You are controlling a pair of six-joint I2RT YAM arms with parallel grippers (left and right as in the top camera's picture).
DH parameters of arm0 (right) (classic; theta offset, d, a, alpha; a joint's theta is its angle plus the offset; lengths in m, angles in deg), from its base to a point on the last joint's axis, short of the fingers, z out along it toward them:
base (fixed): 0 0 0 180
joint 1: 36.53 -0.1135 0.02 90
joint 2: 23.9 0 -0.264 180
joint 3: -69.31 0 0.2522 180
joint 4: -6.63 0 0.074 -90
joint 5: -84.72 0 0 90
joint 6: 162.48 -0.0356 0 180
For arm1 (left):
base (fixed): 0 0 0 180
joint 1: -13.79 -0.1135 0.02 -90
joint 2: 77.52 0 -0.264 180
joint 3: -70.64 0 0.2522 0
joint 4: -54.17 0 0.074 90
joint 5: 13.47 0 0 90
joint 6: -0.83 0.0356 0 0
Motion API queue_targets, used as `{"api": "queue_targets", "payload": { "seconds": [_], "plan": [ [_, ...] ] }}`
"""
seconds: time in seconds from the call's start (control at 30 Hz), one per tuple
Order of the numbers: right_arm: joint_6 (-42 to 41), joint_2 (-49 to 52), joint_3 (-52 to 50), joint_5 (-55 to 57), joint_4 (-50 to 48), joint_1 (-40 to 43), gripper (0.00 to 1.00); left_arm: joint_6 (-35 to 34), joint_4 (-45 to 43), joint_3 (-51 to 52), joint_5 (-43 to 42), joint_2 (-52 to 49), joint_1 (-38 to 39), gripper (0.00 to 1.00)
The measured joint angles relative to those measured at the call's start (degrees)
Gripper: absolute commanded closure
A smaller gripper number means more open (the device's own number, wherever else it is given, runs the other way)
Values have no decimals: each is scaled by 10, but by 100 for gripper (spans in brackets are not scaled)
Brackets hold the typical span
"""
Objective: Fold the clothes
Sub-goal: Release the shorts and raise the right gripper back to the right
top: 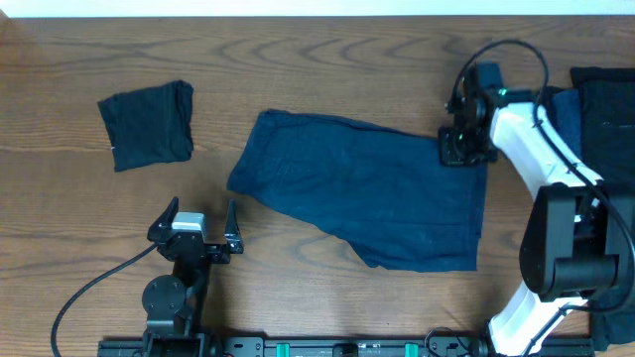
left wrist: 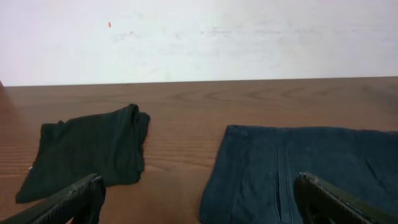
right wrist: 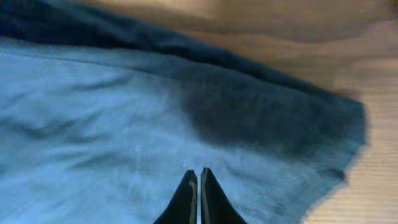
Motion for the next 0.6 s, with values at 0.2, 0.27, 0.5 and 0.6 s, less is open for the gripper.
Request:
{"api": "queue_targets", "payload": {
  "seconds": [0.2,0.27,0.5,0.6],
  "plan": [
    [0,2,-70,0,-102,0,89,0,0,0,0,0,0,2],
    [0,2,-82,0,-128,0,88,0,0,0,0,0,0,2],
    [0,2,-82,-8,-156,0,91,0,0,0,0,0,0,2],
    [5,2,-52,-19,-98,3,91,0,0,0,0,0,0,2]
  ]
}}
